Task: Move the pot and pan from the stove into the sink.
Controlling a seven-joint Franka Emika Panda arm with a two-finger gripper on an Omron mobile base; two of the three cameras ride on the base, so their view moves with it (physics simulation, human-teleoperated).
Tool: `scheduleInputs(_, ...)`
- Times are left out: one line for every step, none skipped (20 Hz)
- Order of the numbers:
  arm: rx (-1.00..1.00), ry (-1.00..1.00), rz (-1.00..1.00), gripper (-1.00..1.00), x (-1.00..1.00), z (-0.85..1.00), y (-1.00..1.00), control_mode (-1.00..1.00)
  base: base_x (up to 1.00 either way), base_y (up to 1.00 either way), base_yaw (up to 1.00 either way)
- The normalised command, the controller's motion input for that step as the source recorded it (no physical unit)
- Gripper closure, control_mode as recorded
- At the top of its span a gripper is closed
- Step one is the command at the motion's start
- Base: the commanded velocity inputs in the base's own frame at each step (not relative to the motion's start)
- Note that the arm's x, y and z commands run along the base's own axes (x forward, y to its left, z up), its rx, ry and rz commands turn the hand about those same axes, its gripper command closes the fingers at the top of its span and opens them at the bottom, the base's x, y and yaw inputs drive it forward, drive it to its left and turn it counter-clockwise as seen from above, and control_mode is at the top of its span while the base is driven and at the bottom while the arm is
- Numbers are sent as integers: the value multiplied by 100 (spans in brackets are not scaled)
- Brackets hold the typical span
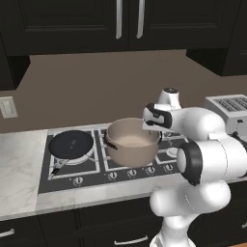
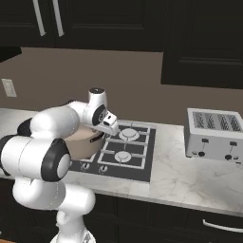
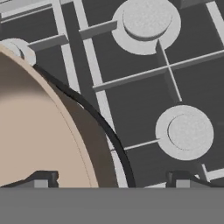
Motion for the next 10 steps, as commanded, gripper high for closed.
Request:
scheduleInputs(0,0,-1,100,5,-9,0,-100,0,0,0)
scheduleInputs(0,0,0,100,0,0,0,-100,0,0,0)
scheduleInputs(0,0,0,100,0,0,0,-100,0,0,0)
scheduleInputs(0,0,0,100,0,0,0,-100,0,0,0)
scheduleInputs(0,0,0,100,0,0,0,-100,0,0,0)
scheduleInputs(0,0,0,100,0,0,0,-100,0,0,0)
scheduleInputs(0,0,0,100,0,0,0,-100,0,0,0)
scheduleInputs(0,0,0,100,0,0,0,-100,0,0,0)
scheduleInputs(0,0,0,100,0,0,0,-100,0,0,0)
scheduleInputs(0,0,0,100,0,0,0,-100,0,0,0)
